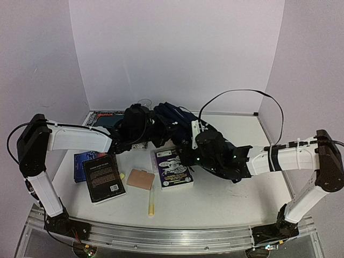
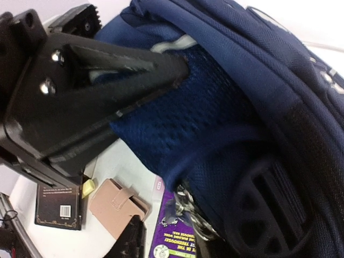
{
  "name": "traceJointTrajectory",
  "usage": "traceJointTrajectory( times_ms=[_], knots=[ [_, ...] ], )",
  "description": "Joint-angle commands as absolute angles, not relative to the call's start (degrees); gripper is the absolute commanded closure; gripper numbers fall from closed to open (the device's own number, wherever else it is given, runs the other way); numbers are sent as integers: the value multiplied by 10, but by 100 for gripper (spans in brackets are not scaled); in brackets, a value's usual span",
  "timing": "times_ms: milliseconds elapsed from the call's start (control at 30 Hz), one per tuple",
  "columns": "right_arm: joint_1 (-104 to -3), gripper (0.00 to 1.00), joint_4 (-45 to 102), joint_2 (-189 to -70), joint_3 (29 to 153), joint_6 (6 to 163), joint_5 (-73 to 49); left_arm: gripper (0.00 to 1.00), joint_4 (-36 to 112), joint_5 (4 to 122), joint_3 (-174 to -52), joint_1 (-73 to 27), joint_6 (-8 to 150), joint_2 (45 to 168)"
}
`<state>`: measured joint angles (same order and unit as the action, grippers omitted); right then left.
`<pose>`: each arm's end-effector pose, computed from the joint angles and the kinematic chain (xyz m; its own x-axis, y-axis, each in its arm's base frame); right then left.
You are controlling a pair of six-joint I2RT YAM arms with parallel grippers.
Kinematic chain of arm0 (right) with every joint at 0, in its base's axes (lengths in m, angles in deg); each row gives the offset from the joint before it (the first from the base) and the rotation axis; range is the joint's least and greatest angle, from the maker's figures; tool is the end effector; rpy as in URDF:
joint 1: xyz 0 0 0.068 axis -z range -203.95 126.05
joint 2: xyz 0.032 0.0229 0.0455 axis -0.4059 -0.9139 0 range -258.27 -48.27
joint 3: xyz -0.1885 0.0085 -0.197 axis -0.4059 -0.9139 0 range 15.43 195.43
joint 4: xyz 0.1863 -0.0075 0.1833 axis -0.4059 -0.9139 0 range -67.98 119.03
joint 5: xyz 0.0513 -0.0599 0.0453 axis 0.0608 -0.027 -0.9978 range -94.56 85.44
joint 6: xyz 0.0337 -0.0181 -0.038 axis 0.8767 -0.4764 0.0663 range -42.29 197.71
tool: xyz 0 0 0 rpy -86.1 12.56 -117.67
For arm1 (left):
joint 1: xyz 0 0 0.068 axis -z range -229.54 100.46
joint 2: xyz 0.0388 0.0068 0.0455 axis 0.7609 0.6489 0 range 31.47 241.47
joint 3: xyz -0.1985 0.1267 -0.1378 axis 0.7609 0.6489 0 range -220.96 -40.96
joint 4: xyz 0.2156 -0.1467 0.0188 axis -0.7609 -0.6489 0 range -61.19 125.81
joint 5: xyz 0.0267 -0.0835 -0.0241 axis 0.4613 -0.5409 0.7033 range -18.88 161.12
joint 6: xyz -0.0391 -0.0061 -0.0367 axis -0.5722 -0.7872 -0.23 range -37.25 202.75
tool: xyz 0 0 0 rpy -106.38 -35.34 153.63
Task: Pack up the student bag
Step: Pick up the largest pocket of the bag from the center of the board.
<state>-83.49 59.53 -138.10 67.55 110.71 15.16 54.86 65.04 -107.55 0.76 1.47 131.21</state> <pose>0.1911 0.3012 0.2616 -0.4028 0.3263 -0.8552 -0.5035 0.7012 0.5047 0.2582 -0.3169 0.2633 -0.8447 -0.5212 -0.1216 -0.0279 0.2698 -0.9625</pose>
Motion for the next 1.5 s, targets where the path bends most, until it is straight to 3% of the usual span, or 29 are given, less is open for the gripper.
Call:
traceJointTrajectory(
  times_ms=[0, 367, 800, 900, 1000, 1133, 1467],
  knots=[
    [-822, 75, 671, -1329, 632, 1091, 130, 100, 630, 640, -1087, 12, 13, 1265],
    [-809, 80, 725, -1313, 608, 1109, 99, 100, 630, 633, -1091, 12, 18, 1269],
    [-803, 100, 729, -1310, 592, 1129, 109, 100, 630, 630, -1098, 12, 18, 1274],
    [-803, 100, 728, -1310, 589, 1133, 103, 100, 630, 630, -1098, 12, 18, 1275],
    [-803, 88, 728, -1315, 588, 1141, 104, 100, 630, 631, -1100, 12, 17, 1275],
    [-802, 80, 731, -1332, 603, 1135, 104, 100, 630, 630, -1103, 12, 18, 1275],
    [-803, 77, 731, -1354, 615, 1148, 144, 100, 630, 627, -1108, 12, 15, 1279]
  ],
)
